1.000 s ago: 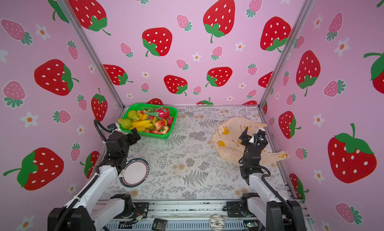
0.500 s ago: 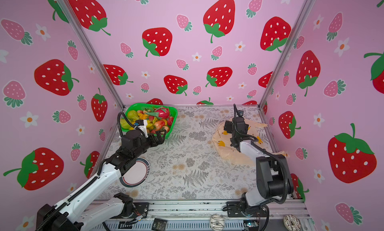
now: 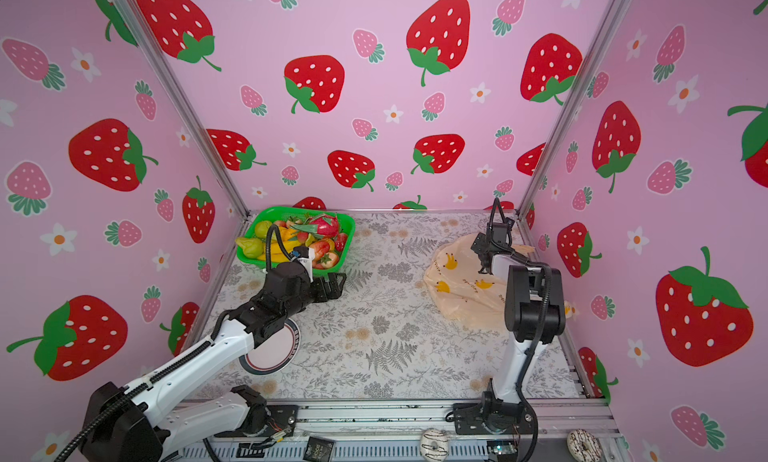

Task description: Place the fake fruits into the plastic bag and tie a complex knot

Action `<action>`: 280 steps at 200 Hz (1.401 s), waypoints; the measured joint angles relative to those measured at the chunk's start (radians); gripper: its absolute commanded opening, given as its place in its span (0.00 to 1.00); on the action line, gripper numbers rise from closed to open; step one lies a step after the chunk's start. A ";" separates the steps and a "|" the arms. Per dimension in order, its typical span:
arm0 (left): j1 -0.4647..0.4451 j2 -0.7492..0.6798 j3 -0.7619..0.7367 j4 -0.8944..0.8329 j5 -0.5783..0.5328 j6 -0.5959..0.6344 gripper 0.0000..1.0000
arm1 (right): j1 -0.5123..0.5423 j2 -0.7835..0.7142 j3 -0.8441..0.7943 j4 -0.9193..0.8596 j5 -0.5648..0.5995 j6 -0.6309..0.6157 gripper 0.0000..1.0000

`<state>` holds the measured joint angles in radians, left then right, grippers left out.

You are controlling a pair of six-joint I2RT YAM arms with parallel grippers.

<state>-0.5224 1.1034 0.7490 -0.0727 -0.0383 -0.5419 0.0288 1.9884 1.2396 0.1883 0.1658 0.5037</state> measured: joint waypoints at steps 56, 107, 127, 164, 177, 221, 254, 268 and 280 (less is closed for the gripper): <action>-0.010 0.001 0.000 -0.009 -0.006 0.010 1.00 | 0.129 0.140 0.214 -0.084 -0.485 -0.254 0.44; -0.013 0.009 0.000 -0.046 -0.006 0.014 1.00 | 0.416 -0.027 0.100 -0.283 -0.661 -0.555 0.56; -0.017 -0.005 -0.001 -0.061 -0.006 0.014 1.00 | 0.418 -0.157 0.006 -0.309 -0.629 -0.547 0.58; -0.021 -0.072 -0.022 -0.061 -0.044 0.014 1.00 | 0.462 -0.281 -0.048 -0.268 -0.477 -0.457 0.63; -0.021 -0.091 -0.033 -0.065 -0.064 0.014 1.00 | 0.525 -0.311 -0.105 -0.240 -0.473 -0.414 0.65; -0.021 -0.135 -0.057 -0.084 -0.104 0.014 1.00 | 0.701 -0.391 -0.344 -0.213 -0.516 -0.240 0.71; -0.021 -0.124 -0.057 -0.081 -0.106 0.014 1.00 | 0.713 -0.437 -0.455 -0.213 -0.445 -0.137 0.54; -0.021 -0.111 -0.057 -0.081 -0.100 0.014 1.00 | 0.712 -0.441 -0.460 -0.224 -0.412 -0.139 0.43; -0.021 -0.097 -0.057 -0.084 -0.092 0.014 1.00 | 0.703 -0.443 -0.458 -0.241 -0.385 -0.142 0.35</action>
<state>-0.5438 1.0061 0.6922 -0.1562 -0.1303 -0.5278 0.7319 1.5452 0.7818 -0.0525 -0.2195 0.3622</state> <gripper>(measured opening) 0.996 0.423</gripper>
